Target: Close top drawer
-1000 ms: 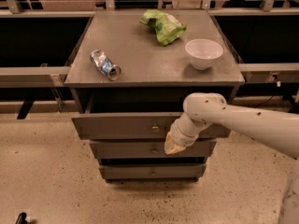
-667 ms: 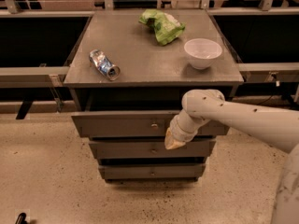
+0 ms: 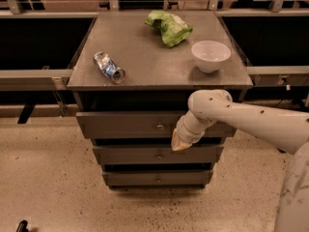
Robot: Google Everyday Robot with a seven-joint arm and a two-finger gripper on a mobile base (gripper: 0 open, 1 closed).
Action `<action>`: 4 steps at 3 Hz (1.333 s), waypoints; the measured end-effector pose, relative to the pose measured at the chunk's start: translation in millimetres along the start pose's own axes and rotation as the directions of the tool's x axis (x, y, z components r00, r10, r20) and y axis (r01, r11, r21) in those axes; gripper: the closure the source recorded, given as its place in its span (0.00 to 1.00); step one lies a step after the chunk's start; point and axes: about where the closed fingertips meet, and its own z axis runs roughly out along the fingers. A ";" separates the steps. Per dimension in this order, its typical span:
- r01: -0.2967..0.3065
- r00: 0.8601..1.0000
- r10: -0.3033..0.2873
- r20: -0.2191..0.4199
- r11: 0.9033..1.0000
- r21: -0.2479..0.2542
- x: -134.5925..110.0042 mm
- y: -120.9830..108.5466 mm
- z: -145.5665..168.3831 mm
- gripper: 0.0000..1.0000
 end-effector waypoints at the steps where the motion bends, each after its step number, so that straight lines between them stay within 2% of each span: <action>1: -0.007 1.000 0.008 -0.022 1.000 0.031 10.4 -20.0 -4.5 1.00; 2: -0.009 0.999 0.011 -0.036 0.999 0.050 17.4 -35.7 -7.0 1.00; 4: -0.008 0.999 0.010 -0.034 0.996 0.085 19.8 -40.3 -12.8 1.00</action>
Offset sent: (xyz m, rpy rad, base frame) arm 0.0756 -0.0173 0.0220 -0.0313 -0.1020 -0.0537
